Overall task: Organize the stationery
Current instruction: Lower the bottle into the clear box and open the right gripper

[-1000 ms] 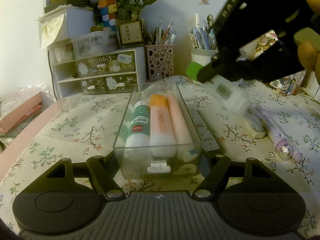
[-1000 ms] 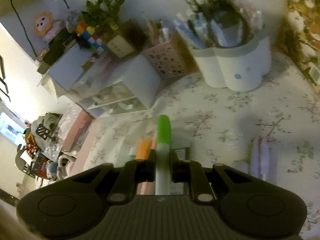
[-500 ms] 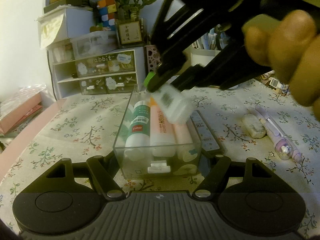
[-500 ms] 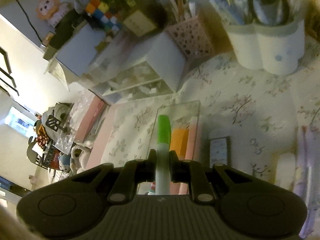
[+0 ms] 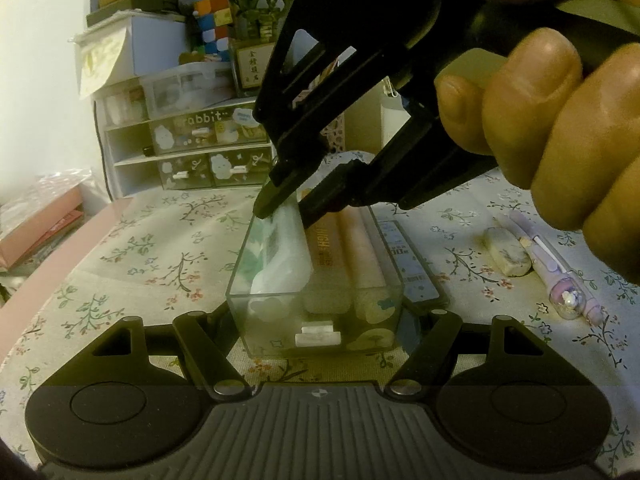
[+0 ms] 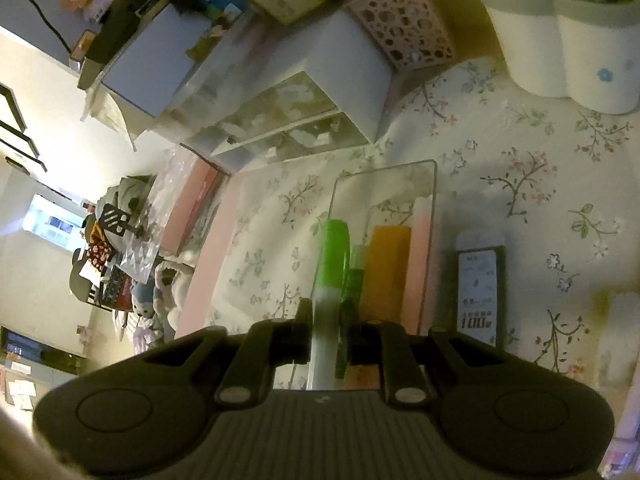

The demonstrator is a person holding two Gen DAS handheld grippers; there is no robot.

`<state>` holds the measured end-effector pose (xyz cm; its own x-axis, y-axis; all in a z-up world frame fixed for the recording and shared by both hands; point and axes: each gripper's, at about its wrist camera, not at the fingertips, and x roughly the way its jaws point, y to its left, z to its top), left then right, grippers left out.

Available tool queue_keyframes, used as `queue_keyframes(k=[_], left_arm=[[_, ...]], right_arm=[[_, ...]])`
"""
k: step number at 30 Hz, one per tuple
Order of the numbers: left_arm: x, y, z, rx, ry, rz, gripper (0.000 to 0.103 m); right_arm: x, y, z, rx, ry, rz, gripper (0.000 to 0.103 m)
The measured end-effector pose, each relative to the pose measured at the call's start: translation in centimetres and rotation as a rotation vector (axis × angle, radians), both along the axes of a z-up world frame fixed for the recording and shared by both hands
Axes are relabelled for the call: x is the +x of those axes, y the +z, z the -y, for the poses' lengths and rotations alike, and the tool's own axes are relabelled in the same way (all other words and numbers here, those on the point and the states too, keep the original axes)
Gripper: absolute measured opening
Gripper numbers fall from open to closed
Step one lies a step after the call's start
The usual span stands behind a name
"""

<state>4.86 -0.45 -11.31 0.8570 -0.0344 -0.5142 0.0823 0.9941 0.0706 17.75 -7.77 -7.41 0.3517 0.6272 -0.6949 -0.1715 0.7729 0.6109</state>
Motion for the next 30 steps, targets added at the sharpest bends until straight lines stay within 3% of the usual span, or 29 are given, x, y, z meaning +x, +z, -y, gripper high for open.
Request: queue_keyframes(k=[17,30], left_arm=[[0.0,0.0,0.0,0.0,0.0,0.0,0.073],[0.0,0.0,0.0,0.0,0.0,0.0,0.073]], right_arm=[[0.2,-0.5,1.4,0.086,-0.068,-0.031,0.018],[-0.1,0.3,1.3,0.08,0.054,0.004,0.021]])
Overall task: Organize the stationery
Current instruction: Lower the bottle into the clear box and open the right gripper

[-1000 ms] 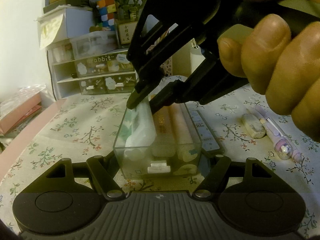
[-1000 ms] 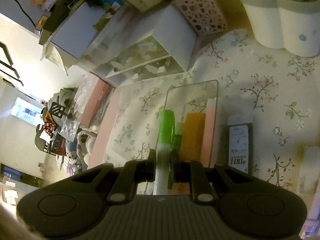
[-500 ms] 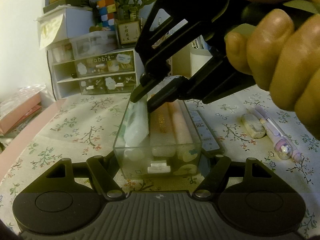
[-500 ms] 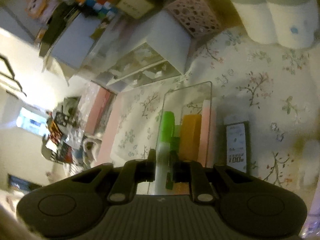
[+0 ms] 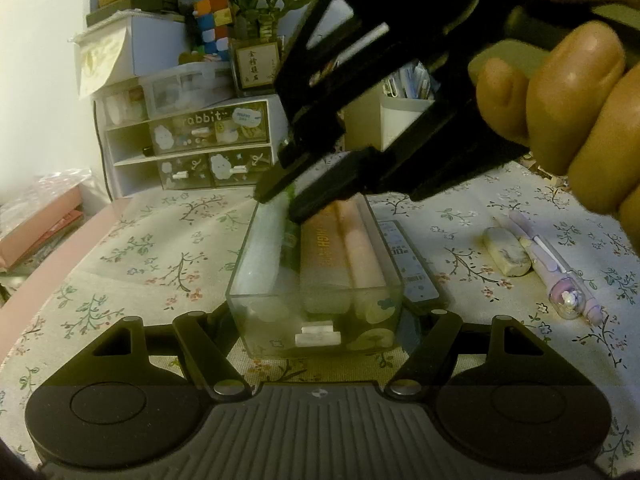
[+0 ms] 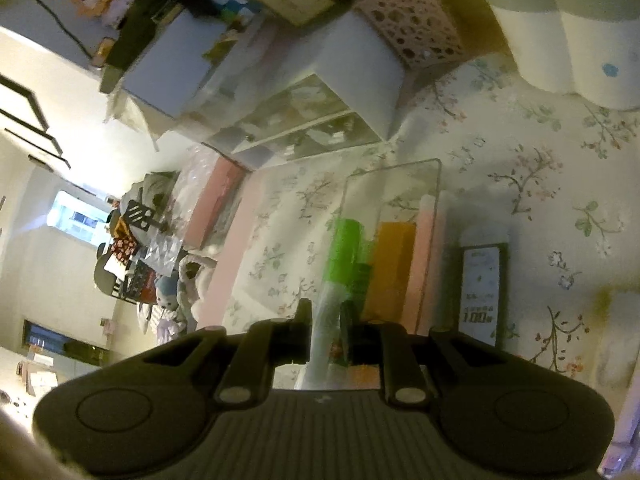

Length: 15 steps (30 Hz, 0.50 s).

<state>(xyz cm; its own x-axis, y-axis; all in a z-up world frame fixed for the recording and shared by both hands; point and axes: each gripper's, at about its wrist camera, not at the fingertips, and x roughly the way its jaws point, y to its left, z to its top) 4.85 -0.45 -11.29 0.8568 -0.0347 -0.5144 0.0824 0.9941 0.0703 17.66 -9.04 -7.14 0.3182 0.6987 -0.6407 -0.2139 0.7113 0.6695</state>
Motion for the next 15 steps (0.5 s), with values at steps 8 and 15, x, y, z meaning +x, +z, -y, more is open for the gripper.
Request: queue_keyframes(k=[8,15], left_arm=[[-0.01,-0.01,0.03,0.0,0.0,0.0,0.073],[0.0,0.0,0.01,0.0,0.0,0.0,0.073]], right_arm=[[-0.27,0.56,-0.44,-0.006,0.029,0.035,0.021],[-0.5,0.38,0.17,-0.014,0.018,0.041,0.021]])
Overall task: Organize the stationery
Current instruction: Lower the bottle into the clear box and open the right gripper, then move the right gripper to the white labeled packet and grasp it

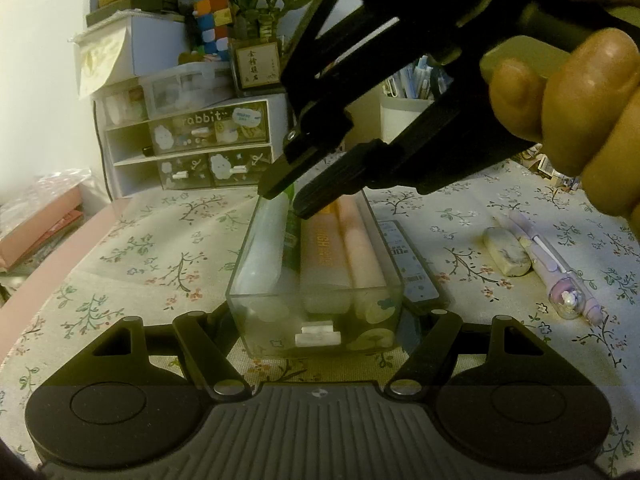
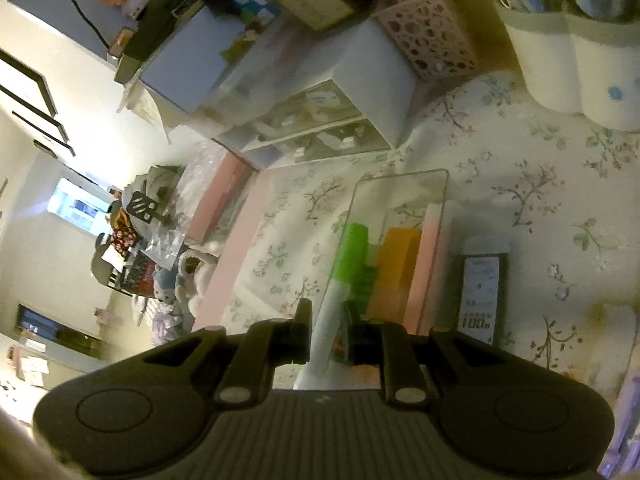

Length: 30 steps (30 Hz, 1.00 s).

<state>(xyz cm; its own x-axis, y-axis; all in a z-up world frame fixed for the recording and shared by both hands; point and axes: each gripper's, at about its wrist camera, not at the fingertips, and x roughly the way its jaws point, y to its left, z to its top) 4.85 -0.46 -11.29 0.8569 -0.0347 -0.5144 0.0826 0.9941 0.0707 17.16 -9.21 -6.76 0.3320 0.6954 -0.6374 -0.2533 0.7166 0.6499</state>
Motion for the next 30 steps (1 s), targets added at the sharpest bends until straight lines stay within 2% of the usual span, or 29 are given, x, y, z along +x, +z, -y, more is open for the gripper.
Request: queue_keyframes(k=[7,13,18,22,26,30], left_arm=[[0.0,0.0,0.0,0.0,0.0,0.0,0.073],[0.0,0.0,0.0,0.0,0.0,0.0,0.073],[0.0,0.0,0.0,0.0,0.0,0.0,0.073],[-0.1,0.0,0.1,-0.004,0.002,0.002,0.073],[-0.3,0.1,-0.2,-0.01,0.028,-0.001,0.073],[-0.3,0.2,-0.7,-0.019,0.044,-0.004,0.073]], right_arm=[[0.0,0.1,0.6,0.017,-0.009,0.012,0.021],[-0.3,0.5,3.4,0.013,-0.09,0.045,0.021],[-0.7,-0.5,5.3,-0.122,-0.16,0.074,0.026],[-1.1,-1.8,4.9,-0.186,-0.144,0.071,0.027],[-1.7,-2.1,4.2,-0.272,-0.133,0.112,0.032],[-2.3,-2.0,3.7,-0.294,-0.098,0.148,0.04]])
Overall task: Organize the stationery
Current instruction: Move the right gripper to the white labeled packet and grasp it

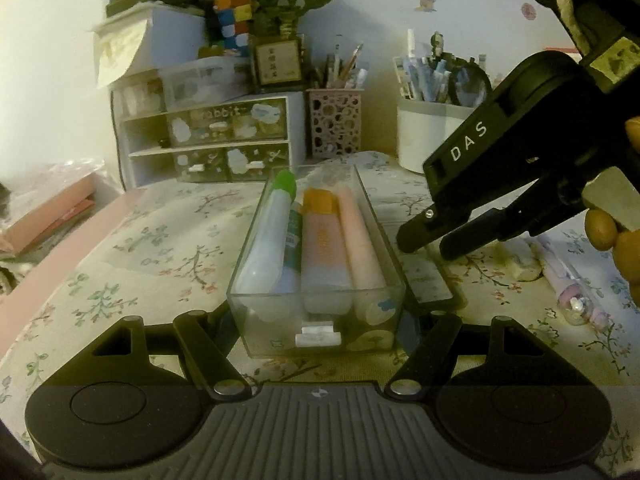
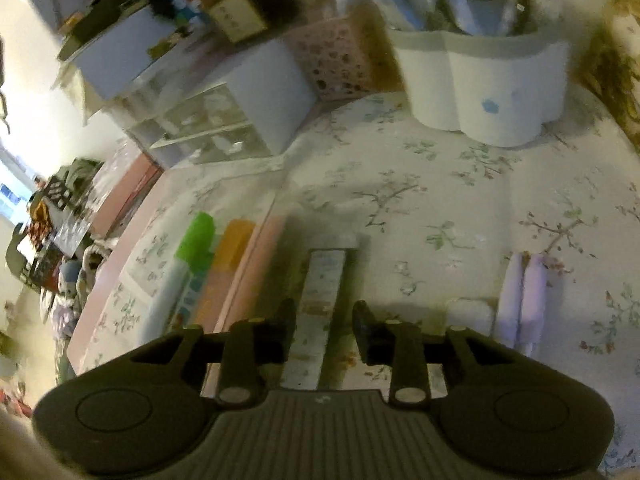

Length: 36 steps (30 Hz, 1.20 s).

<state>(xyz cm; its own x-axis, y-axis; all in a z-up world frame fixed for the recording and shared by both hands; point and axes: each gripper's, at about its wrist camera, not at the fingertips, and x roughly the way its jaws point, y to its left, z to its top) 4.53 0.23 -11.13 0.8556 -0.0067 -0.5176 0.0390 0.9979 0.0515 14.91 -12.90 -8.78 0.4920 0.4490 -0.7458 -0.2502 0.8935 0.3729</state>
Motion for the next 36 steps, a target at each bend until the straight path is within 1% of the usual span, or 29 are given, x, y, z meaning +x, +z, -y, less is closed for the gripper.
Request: queue_keyframes(k=[6,13,14,15,17,18,20,21,23,26,27,28,29,30,32,34,36], left_arm=[[-0.6,0.0,-0.1,0.002,0.009,0.0,0.073],[-0.8,0.0,-0.1,0.005,0.016,0.004,0.073],[-0.8,0.0,-0.1,0.004,0.016,0.004,0.073],[-0.8,0.0,-0.1,0.004,0.016,0.004,0.073],[-0.8,0.0,-0.1,0.005,0.015,0.004,0.073],[-0.8,0.0,-0.1,0.005,0.015,0.004,0.073],[-0.8,0.0,-0.1,0.005,0.016,0.003,0.073],[-0.8,0.0,-0.1,0.004,0.016,0.003,0.073],[-0.8,0.0,-0.1,0.003,0.015,0.003,0.073],[-0.9,0.0,-0.1,0.0,0.021,0.001,0.073],[-1.0,0.0,0.0,0.003,0.024,0.002,0.073],[-1.1,0.0,0.0,0.008,0.025,0.005,0.073],[-1.2,0.0,-0.1,0.006,0.027,0.006,0.073],[-1.2,0.0,-0.2,0.002,0.029,0.006,0.073],[-1.4,0.0,-0.2,0.003,0.035,0.008,0.073],[-1.4,0.0,-0.3,0.003,0.036,0.011,0.073],[-1.6,0.0,-0.5,0.003,0.04,0.011,0.073]], right_arm=[[0.2,0.1,-2.4,-0.084,0.048,0.038,0.046],[-0.3,0.0,-4.8,-0.235,0.091,0.105,0.045],[-0.4,-0.1,-4.8,-0.243,0.087,0.11,0.039],[-0.4,-0.1,-4.7,-0.251,0.078,0.113,0.037],[-0.2,0.0,-4.3,-0.231,0.066,0.107,0.033],[-0.1,0.0,-4.0,-0.22,0.059,0.102,0.025],[-0.1,0.2,-3.8,-0.212,0.05,0.099,0.011],[-0.1,0.3,-3.8,-0.208,0.048,0.097,0.009],[-0.2,0.3,-3.9,-0.203,0.056,0.097,0.009],[-0.1,0.3,-3.8,-0.165,0.065,0.087,0.014],[-0.1,0.4,-3.9,-0.16,0.073,0.089,0.025],[-0.2,0.4,-4.0,-0.163,0.078,0.094,0.031],[-0.3,0.5,-4.1,-0.17,0.08,0.104,0.04],[-0.3,0.6,-4.3,-0.172,0.079,0.106,0.042],[-0.1,0.5,-4.5,-0.164,0.079,0.095,0.042],[0.2,0.3,-4.9,-0.181,0.083,0.084,0.042],[0.3,0.0,-5.4,-0.2,0.09,0.103,0.043]])
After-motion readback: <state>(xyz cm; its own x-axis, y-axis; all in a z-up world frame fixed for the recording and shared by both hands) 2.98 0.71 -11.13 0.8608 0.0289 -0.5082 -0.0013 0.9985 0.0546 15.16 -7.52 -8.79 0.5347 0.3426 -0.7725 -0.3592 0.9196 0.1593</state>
